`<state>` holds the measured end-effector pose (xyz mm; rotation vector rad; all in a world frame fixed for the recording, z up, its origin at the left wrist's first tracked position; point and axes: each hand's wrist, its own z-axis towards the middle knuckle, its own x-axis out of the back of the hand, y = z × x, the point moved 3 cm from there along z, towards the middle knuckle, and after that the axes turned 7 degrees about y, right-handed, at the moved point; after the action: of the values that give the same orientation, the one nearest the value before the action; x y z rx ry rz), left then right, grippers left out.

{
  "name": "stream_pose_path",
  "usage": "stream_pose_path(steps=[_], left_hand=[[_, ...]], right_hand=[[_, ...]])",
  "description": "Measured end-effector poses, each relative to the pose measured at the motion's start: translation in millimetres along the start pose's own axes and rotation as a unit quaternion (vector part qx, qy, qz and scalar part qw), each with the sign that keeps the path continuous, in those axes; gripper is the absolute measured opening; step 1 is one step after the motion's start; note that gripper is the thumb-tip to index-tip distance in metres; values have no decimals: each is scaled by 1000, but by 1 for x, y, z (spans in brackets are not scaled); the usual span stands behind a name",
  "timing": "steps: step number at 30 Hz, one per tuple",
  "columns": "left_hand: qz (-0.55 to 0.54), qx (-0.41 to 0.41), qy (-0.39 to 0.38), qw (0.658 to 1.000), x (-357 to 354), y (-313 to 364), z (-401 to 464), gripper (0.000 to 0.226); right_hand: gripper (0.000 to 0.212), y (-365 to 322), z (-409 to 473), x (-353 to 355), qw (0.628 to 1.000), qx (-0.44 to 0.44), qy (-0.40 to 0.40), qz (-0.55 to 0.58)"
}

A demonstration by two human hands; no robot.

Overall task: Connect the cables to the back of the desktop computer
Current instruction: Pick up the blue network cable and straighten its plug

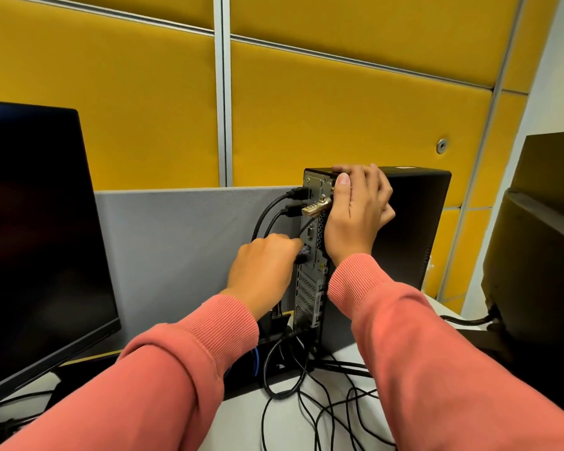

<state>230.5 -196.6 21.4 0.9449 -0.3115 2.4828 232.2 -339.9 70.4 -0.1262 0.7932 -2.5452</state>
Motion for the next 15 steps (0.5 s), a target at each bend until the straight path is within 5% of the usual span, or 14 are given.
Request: stream_pose_path(steps=[6,15], left_hand=[[-9,-34,-11,999,7,-7,-15,45],[39,-45,-82,995,44,-19,-44,59]], right_hand=[[34,-6,-1,4,1000,3,-18,-25],[37,-18,3,20,990,-16,-122,-73]])
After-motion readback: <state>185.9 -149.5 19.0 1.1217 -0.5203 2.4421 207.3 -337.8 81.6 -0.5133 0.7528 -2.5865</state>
